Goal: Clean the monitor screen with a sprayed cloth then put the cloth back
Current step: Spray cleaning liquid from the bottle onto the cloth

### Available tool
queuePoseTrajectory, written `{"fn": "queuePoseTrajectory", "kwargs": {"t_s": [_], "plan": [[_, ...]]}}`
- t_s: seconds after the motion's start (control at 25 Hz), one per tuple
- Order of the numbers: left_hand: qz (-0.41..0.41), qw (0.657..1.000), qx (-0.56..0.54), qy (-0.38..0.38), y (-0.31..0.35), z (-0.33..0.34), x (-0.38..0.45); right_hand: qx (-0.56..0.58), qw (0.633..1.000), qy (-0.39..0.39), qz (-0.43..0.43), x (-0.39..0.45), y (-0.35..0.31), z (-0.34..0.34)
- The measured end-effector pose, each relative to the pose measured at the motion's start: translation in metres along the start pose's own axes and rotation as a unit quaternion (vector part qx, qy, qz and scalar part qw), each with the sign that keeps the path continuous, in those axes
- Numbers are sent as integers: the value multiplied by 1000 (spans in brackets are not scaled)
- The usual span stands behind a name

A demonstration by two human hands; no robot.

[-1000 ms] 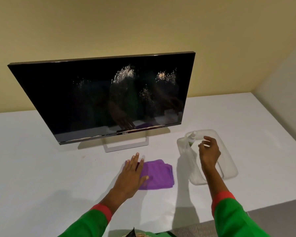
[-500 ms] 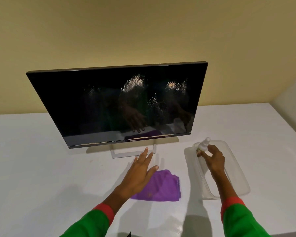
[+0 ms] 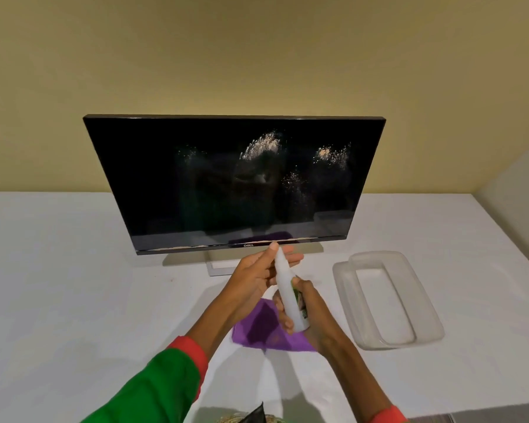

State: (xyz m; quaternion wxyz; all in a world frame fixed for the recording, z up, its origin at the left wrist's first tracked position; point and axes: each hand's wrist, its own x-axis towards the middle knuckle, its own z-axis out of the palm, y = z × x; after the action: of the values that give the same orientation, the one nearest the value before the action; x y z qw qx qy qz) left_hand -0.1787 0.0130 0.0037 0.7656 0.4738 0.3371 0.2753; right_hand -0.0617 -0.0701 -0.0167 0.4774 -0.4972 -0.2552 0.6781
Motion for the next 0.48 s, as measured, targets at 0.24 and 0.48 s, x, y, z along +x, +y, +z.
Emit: {"fn": "queuePoseTrajectory", "kwargs": {"t_s": [0.24, 0.48], "plan": [[-12, 995, -70, 70, -7, -21, -21, -98, 993, 56, -21, 4, 19, 27], [-99, 968, -98, 209, -28, -14, -33, -499, 816, 276, -99, -6, 52, 52]]}}
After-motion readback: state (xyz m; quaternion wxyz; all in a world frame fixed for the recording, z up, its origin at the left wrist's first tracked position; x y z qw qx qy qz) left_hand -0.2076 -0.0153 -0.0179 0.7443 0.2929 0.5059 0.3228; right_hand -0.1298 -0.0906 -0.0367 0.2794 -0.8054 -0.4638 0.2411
